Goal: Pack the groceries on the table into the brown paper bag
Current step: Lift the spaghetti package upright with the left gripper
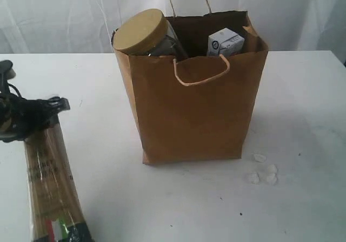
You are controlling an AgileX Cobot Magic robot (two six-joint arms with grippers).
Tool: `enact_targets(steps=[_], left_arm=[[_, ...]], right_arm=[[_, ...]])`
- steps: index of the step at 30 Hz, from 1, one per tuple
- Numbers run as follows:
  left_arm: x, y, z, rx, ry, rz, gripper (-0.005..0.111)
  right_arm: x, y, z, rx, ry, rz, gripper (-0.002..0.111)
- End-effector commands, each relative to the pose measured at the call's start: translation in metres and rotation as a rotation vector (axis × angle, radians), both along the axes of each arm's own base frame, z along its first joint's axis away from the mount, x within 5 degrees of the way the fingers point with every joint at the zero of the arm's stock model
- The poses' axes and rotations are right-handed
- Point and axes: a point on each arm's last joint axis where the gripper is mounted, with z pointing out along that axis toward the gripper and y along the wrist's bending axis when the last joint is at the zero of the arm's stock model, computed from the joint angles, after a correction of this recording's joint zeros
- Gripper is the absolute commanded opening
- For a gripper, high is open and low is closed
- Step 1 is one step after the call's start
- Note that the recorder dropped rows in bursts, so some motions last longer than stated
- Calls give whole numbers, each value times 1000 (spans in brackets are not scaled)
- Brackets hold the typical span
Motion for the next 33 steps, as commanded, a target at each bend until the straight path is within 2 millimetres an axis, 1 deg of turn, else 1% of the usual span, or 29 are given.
enact_targets(steps=[1, 5, 12, 16, 19, 30, 33], left_arm=[[-13, 6, 38, -15, -138, -18, 0], [-29, 12, 68, -58, -253, -18, 0], [-62, 24, 122, -119, -472, -24, 0], [-81, 31, 166, -119, -640, -47, 0], [-91, 35, 192, -126, -730, -50, 0], [-110, 38, 253, -197, -934, -86, 0], [-116, 40, 271, -176, -999, -91, 0]], right_arm=[[0, 0, -1, -8, -7, -5, 0], [0, 0, -1, -8, -7, -5, 0], [0, 0, -1, -8, -7, -5, 0], [0, 0, -1, -8, -7, -5, 0], [0, 0, -1, -8, -7, -5, 0], [0, 0, -1, -8, -7, -5, 0], [0, 0, -1, -8, -7, -5, 0]])
